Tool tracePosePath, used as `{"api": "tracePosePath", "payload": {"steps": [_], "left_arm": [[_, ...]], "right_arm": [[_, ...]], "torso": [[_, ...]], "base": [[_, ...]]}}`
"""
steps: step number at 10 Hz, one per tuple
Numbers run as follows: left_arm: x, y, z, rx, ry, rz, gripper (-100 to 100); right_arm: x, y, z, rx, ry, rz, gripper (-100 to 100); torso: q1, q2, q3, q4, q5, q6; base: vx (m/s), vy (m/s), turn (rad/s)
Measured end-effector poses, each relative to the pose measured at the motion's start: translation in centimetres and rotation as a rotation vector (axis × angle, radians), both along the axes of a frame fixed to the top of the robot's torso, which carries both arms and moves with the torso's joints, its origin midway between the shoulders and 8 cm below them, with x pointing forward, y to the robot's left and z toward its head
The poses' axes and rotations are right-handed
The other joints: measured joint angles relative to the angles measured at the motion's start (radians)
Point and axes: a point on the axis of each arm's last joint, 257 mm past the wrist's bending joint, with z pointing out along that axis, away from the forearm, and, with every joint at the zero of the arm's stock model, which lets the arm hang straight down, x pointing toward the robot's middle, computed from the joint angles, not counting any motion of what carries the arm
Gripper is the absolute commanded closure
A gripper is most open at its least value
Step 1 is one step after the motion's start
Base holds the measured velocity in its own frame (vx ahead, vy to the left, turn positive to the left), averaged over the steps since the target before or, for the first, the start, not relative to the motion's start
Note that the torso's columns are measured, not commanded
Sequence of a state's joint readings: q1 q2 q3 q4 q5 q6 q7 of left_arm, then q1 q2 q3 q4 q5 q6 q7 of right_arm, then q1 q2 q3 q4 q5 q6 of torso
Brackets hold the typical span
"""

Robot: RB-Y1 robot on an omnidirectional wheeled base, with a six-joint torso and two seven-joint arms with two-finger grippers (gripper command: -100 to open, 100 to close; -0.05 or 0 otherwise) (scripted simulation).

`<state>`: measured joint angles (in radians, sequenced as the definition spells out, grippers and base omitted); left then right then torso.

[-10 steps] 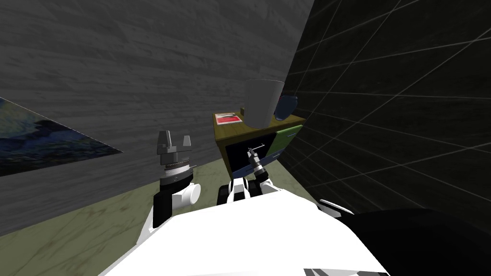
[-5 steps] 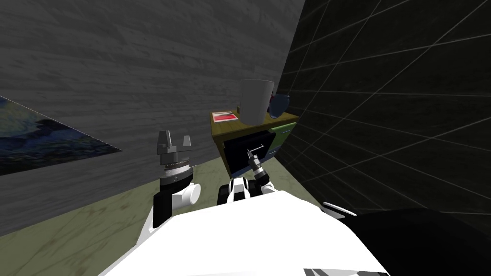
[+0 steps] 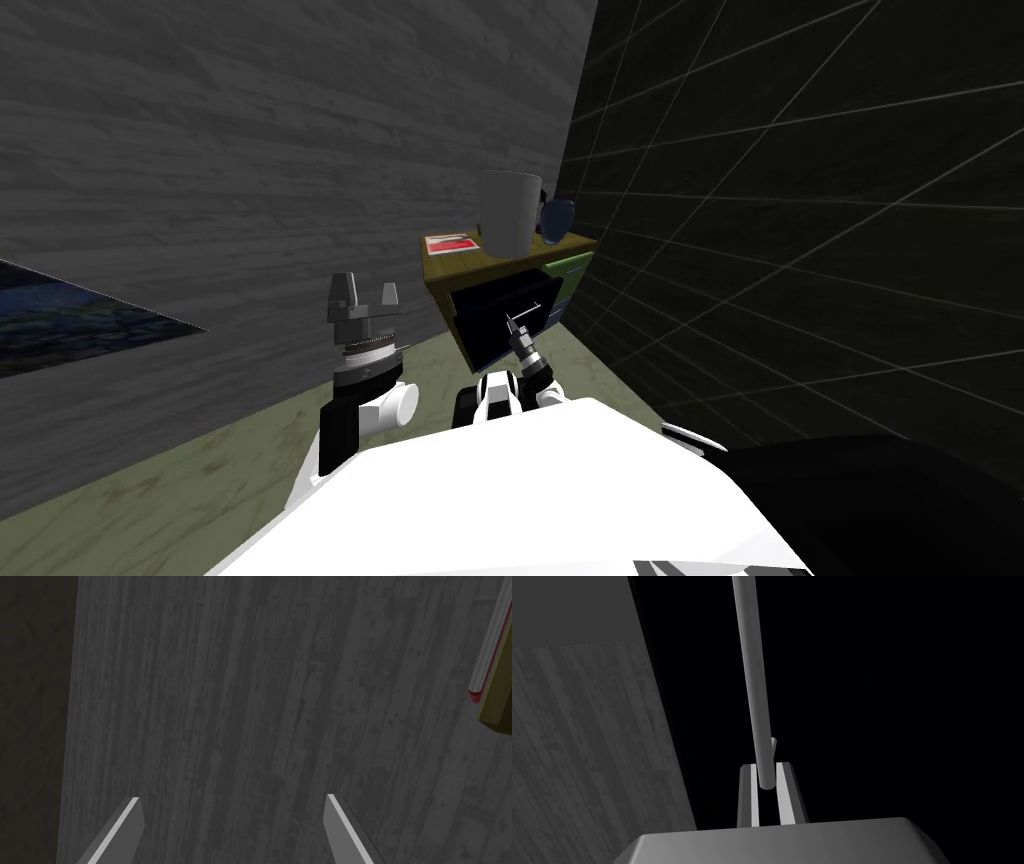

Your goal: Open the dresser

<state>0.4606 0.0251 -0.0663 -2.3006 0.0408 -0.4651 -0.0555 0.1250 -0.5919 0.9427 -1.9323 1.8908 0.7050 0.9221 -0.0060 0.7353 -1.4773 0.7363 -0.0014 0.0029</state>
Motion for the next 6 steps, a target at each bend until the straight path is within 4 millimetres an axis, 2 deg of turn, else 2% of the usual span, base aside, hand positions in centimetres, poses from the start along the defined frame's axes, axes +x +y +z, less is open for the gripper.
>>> {"api": "tracePosePath", "payload": {"steps": [1, 2, 6], "left_arm": [[0.0, 0.0, 0.0, 0.0, 0.0, 0.0, 0], [0.0, 0.0, 0.0, 0.0, 0.0, 0.0, 0], [0.0, 0.0, 0.0, 0.0, 0.0, 0.0, 0]], "right_arm": [[-0.1, 1.1, -0.2, 0.004, 0.0, 0.014, 100], [0.0, 1.6, -0.3, 0.012, 0.002, 0.016, 100], [-0.3, 7.6, -0.3, 0.021, -0.008, 0.093, 100]], "torso": [[0.001, -0.003, -0.001, -0.002, 0.0, -0.001], [0.005, -0.005, -0.003, -0.002, 0.001, -0.002], [0.002, -0.004, -0.001, -0.005, 0.0, -0.001]], "base": [[-0.01, -0.047, 0.041], [-0.008, -0.079, -0.262], [-0.037, -0.103, -0.231]]}}
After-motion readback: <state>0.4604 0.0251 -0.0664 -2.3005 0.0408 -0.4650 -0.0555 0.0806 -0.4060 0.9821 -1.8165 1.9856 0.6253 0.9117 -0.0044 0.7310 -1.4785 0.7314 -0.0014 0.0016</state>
